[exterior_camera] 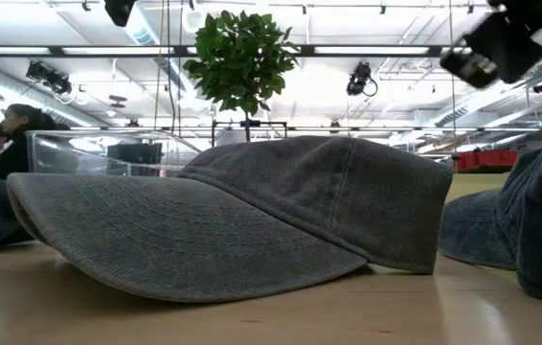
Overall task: Pick & Place hat
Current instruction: Put the blue cap into the yellow bin
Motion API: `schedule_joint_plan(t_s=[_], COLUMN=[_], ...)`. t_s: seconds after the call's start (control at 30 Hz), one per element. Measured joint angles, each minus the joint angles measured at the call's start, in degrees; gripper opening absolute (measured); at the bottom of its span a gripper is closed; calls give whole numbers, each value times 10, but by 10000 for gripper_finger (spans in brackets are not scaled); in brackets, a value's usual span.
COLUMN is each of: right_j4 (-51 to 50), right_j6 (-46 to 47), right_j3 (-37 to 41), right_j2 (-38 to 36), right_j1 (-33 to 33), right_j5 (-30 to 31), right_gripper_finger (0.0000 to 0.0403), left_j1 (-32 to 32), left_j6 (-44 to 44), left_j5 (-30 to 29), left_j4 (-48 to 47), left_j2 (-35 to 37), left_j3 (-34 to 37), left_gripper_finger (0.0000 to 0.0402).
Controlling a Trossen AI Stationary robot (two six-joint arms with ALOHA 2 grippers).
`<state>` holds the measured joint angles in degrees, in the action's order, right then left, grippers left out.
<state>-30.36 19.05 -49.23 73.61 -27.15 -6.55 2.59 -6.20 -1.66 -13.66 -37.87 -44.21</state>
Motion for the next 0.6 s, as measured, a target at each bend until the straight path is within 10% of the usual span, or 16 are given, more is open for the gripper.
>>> schedule_joint_plan(t_s=[0.6], right_j4=[18], right_j6=[23], right_j3=[-2], right_j2=[150], right_j1=[-22], right_j5=[53], right_gripper_finger=[137], left_j1=[0], left_j6=[0], left_j5=[0], left_j4=[-13], left_j2=[0], left_j3=[0], left_gripper_finger=[165])
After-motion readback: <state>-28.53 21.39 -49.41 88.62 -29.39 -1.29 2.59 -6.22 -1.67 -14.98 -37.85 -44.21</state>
